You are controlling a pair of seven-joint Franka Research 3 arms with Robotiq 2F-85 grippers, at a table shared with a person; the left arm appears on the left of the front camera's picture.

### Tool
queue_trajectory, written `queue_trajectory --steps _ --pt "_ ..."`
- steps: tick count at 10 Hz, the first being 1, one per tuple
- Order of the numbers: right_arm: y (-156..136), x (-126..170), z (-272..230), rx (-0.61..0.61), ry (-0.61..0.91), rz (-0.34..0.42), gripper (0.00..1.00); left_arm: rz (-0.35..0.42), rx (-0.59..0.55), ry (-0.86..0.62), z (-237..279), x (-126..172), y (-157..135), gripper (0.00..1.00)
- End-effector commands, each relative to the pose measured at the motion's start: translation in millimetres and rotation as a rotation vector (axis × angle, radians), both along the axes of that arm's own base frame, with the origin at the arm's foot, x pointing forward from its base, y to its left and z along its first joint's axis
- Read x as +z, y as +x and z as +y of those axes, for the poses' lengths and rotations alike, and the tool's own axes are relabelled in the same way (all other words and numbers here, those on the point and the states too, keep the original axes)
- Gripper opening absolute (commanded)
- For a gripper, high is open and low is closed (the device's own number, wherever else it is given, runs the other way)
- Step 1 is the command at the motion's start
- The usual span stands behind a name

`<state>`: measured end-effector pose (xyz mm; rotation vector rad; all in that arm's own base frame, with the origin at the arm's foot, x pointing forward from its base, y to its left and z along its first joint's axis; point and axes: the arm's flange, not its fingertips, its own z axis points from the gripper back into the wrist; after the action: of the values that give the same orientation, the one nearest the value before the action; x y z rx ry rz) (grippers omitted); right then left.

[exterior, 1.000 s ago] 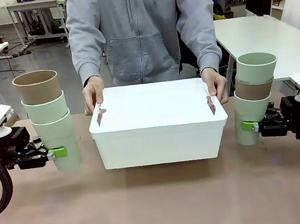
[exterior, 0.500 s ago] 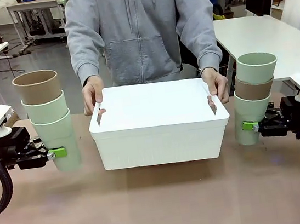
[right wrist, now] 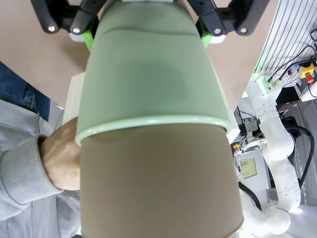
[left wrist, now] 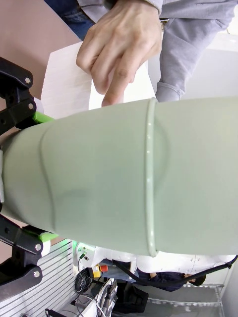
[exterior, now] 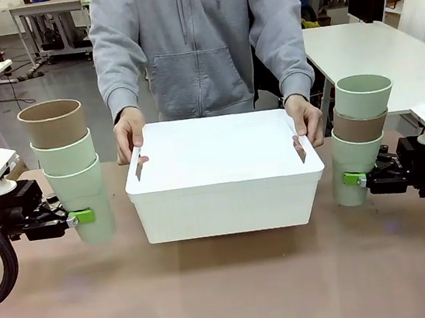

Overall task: Stack the cups and store them in the basket.
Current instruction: Place the stack of Reusable plastic cups into the Pantry Basket.

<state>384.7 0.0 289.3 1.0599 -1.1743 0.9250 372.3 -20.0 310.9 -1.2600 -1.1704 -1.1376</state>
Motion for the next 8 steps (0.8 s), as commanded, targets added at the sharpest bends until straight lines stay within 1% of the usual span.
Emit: queue_trajectory --steps 1,8 --pt "0.8 3.9 0.6 -0.001 0.0 -0.015 0.86 -0.007 -0.003 -0.009 -1.0 3.3 -1.0 0.85" --pt "0.8 3.9 0.6 -0.001 0.0 -0.015 0.86 -0.007 -0.003 -0.009 -1.0 3.3 -1.0 0.85"
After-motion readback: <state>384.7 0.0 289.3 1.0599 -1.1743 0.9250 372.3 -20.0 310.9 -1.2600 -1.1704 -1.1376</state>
